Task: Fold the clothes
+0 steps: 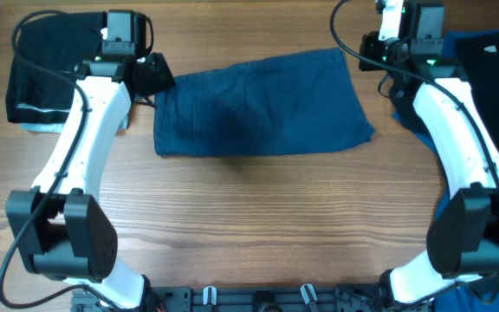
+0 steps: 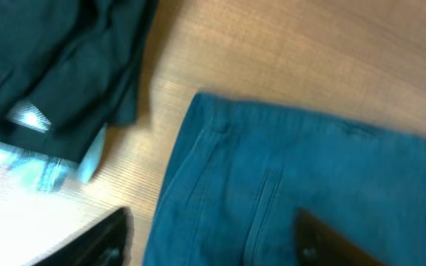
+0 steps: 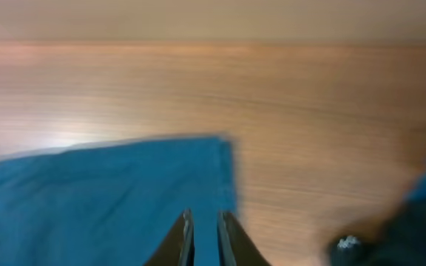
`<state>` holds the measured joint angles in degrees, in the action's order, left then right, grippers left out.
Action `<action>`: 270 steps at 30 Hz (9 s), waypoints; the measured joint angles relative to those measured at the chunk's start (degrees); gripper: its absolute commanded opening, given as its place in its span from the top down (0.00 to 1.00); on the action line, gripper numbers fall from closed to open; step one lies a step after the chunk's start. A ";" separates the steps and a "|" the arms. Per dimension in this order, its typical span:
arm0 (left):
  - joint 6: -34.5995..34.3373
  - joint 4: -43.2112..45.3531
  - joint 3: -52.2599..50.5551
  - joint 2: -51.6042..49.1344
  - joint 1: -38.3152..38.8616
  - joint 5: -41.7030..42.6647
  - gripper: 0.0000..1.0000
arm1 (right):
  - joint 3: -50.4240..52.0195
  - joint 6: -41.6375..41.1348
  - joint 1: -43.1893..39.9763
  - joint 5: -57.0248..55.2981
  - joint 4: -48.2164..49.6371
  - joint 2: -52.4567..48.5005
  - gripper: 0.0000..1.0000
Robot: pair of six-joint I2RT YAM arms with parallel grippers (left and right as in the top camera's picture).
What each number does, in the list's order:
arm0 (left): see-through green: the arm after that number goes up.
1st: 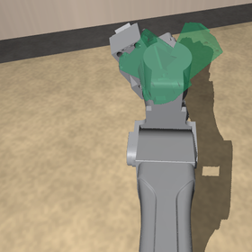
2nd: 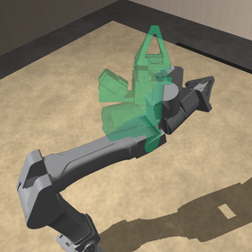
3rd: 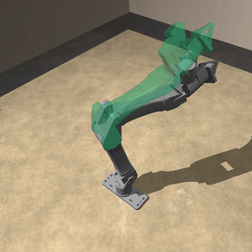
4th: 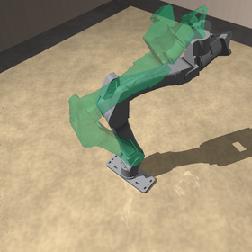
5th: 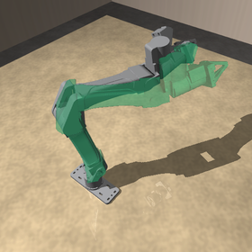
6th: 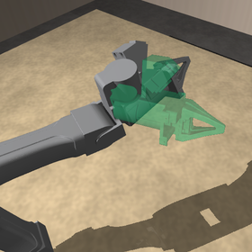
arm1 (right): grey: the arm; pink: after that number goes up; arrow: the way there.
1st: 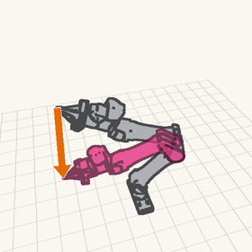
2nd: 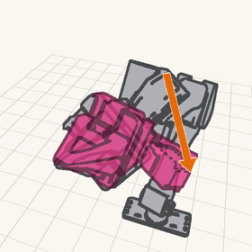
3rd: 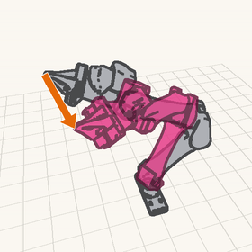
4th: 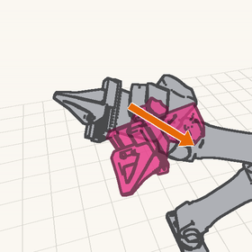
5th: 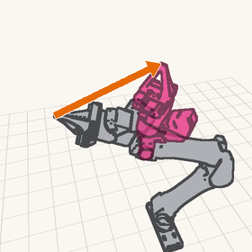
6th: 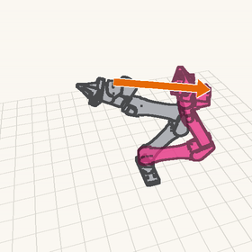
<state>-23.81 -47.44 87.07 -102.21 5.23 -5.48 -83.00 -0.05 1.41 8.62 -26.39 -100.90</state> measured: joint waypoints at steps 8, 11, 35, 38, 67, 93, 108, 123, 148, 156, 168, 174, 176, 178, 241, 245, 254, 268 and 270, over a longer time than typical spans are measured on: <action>0.92 -9.60 -0.87 -5.16 -1.46 2.99 0.67 | 2.25 -0.37 5.18 18.34 -7.93 -0.02 0.96; 1.97 -8.81 -0.98 -8.02 -2.27 4.09 0.72 | 2.29 -2.08 8.20 19.26 -7.56 -0.07 0.96; 9.33 -9.33 -1.18 -18.71 -5.88 9.70 0.09 | 2.32 -9.14 18.73 21.38 1.53 -14.95 0.95; 9.40 -9.33 -1.20 -18.58 -7.32 11.21 0.09 | 2.32 -9.66 19.30 21.90 2.12 -16.48 0.95; 10.69 4.76 -9.31 -13.92 -7.67 22.10 0.20 | 2.32 -11.72 20.48 22.05 2.51 -19.34 0.94; 3.98 6.40 -11.08 -13.20 -1.73 11.15 0.45 | 2.32 -13.18 20.48 22.03 1.33 -19.34 0.94; 2.38 6.60 -11.54 -13.05 -1.31 12.09 0.96 | 2.32 -13.20 20.48 21.53 1.20 -19.34 0.96; 3.41 -13.75 3.61 -14.91 -1.11 4.13 0.96 | -0.15 -15.37 19.17 20.94 -11.37 -6.62 0.96; 3.56 -14.73 7.21 -12.31 -1.11 2.97 0.96 | 6.73 -34.84 29.44 24.41 2.67 -21.27 0.96; 3.56 -14.73 7.21 -7.15 -1.09 2.97 0.96 | 6.16 -32.81 28.81 19.67 5.40 -5.22 0.96; 3.56 -14.49 7.37 -6.73 0.76 2.93 0.95 | 4.81 -33.09 29.38 12.76 20.85 -16.46 0.96; 3.56 -14.47 7.41 -6.73 0.76 2.93 0.96 | 4.81 -36.81 31.19 14.36 25.22 -25.90 0.96; 3.82 -14.47 7.41 -6.71 0.76 2.95 0.96 | 4.83 -37.44 31.12 15.32 25.42 -25.90 0.96; 4.63 -14.51 7.41 -6.58 0.76 2.95 0.96 | 4.83 -37.40 31.01 15.89 25.44 -25.75 0.96; 5.97 -14.71 7.41 -3.21 3.41 3.21 0.96 | -1.62 -33.31 28.85 6.21 58.38 -39.78 0.96; 7.48 -14.78 7.41 -3.21 4.13 3.21 0.96 | -4.83 -30.93 27.54 11.13 51.34 -38.53 0.96; 8.87 -12.13 7.48 -3.21 5.22 3.61 0.96 | -7.63 -19.19 11.85 8.26 -5.99 -9.38 0.96; 11.80 -11.89 7.52 -3.21 12.07 3.37 0.96 | 11.21 -10.12 -1.33 1.36 -15.56 -8.68 0.96; 11.85 -12.07 7.52 -3.21 12.76 2.47 0.96 | 13.90 -10.23 -1.33 1.36 -12.79 -8.72 0.96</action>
<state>-11.97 -59.51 94.59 -105.43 18.00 -3.01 -69.10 -10.28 0.08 9.98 -39.18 -109.62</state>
